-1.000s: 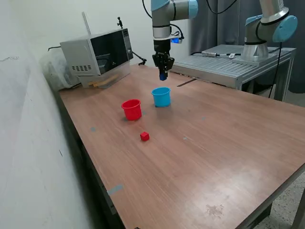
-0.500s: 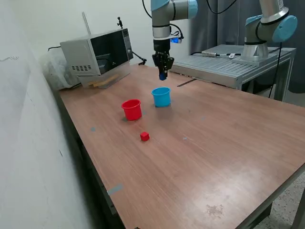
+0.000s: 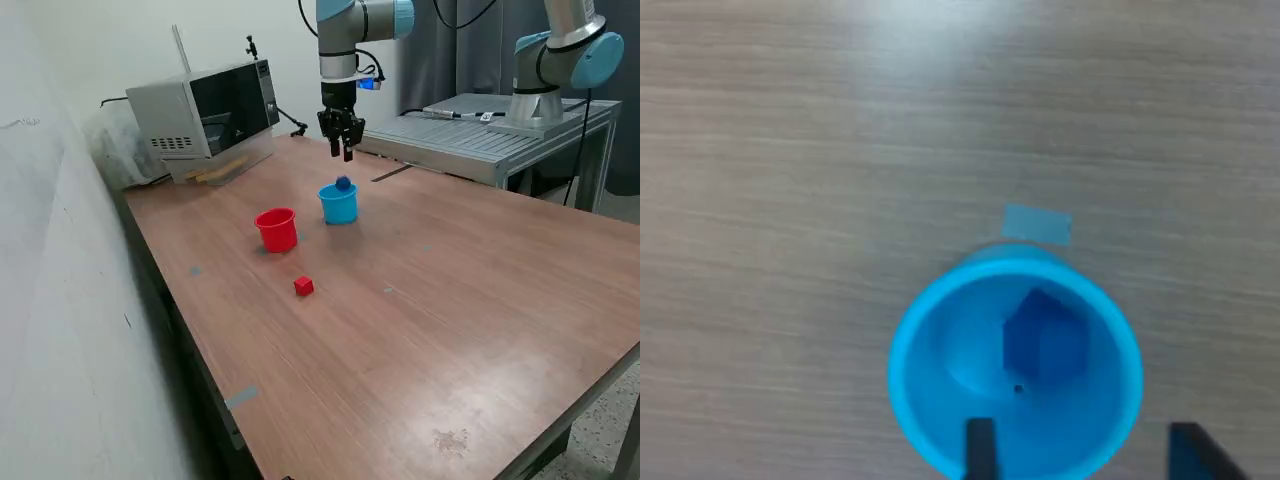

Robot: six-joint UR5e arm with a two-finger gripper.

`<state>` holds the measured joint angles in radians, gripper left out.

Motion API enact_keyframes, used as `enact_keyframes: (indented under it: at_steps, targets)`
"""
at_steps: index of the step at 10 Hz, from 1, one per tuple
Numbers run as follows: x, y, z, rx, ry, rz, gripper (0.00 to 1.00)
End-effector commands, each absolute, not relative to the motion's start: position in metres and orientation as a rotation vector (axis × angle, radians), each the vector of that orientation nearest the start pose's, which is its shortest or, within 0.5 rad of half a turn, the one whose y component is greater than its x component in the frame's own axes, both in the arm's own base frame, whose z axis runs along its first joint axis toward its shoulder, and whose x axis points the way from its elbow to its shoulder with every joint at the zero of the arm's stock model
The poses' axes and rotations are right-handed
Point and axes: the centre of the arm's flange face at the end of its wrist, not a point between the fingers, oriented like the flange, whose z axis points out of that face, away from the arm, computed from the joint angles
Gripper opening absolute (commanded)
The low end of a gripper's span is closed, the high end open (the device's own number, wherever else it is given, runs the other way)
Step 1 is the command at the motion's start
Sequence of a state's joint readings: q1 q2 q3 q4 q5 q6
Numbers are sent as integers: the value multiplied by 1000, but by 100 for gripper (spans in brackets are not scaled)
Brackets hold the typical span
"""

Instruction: Place red objects in the red bin, and blue objects in the blue bin.

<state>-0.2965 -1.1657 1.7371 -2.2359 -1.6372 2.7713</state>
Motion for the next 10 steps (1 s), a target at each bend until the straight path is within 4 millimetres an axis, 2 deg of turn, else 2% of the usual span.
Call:
enact_keyframes:
  at_steps: [1,3,4,5,7,8,9,10]
  targets:
    - [-617,57,252,-2282,2127,188,100]
    - [-613,55,257,-2286,2127,194,100]
    - [-606,45,270,-2303,2118,210,100]
    - [-592,36,292,-2318,2118,254,100]
    - [-567,-35,354,-2465,2011,377,100]
    - [-545,-78,380,-2540,1921,361,100]
    - [-526,-120,394,-2614,1828,335,100]
    - [-516,-157,406,-2682,1755,368,100]
